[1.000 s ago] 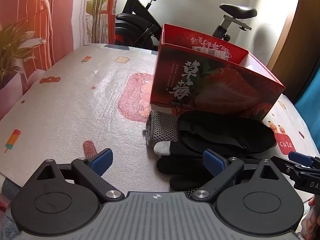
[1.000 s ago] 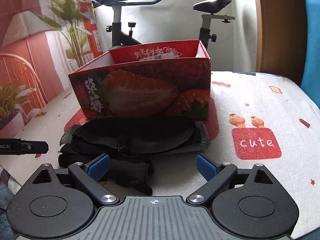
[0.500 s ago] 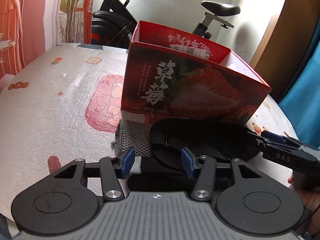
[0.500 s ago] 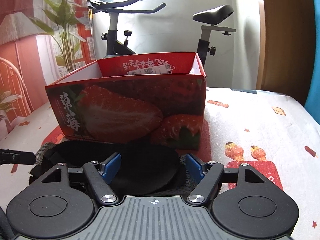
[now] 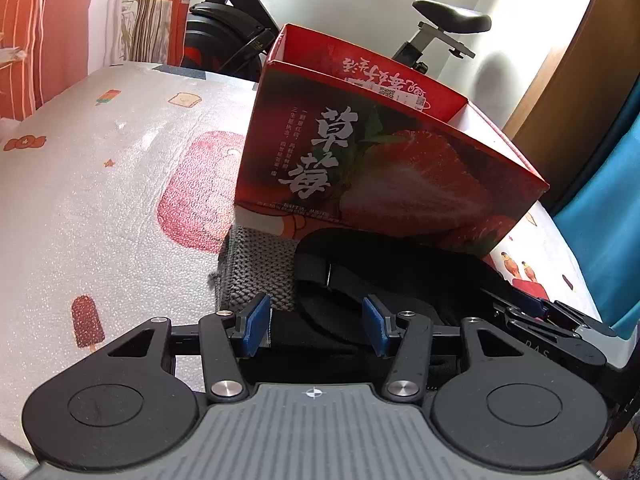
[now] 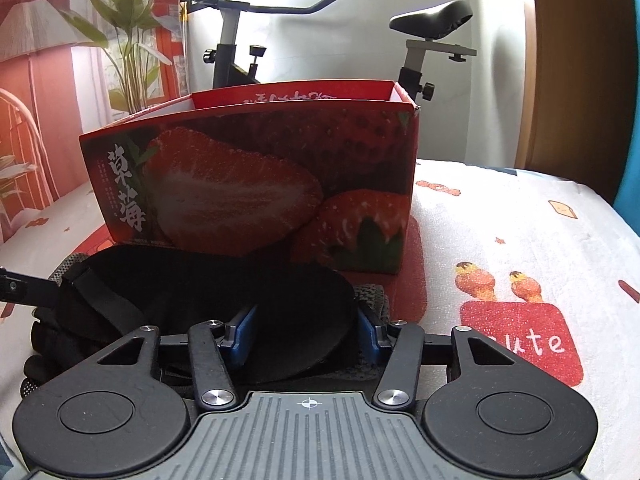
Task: Organize soft objects
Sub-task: 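Close the right tool on the black mask while the left tool closes on its other end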
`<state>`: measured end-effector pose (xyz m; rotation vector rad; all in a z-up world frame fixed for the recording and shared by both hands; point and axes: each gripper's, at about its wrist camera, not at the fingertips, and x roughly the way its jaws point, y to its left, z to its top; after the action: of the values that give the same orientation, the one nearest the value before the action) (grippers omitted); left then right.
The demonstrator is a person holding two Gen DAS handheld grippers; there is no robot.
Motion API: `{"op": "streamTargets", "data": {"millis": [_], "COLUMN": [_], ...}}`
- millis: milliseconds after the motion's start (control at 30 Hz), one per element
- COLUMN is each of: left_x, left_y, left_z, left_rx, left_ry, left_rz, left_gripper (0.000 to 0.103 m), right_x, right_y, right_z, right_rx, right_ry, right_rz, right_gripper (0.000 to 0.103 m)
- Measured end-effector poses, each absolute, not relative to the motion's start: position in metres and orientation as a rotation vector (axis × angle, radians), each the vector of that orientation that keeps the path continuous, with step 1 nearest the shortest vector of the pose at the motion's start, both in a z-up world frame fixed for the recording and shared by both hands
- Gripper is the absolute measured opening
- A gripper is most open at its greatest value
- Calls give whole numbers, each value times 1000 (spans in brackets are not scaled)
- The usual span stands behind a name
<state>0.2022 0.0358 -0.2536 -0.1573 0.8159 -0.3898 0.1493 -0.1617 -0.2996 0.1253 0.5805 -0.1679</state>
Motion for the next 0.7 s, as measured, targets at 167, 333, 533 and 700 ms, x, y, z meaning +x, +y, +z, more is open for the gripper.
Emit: {"op": "streamTargets", "data": {"millis": [167, 333, 533, 700], "left_x": [216, 231, 235, 227], "left_y": [25, 19, 20, 14], "left_z": [-252, -266, -273, -270], "left_rx": [-144, -143, -164, -150], "left_ry": [802, 842, 826, 803], "left_rz": [-386, -396, -394, -417], "left_gripper": [54, 54, 54, 52], "right_x": [149, 150, 151, 151], "right_y": [-159, -157, -155, -154], "right_z": [-302, -303, -304, -304], "right_rx": [114, 97, 82, 73], "right_ry": [582, 584, 587, 587], "right_rz": [-162, -160, -158, -158], "right_gripper": [48, 48, 48, 48]}}
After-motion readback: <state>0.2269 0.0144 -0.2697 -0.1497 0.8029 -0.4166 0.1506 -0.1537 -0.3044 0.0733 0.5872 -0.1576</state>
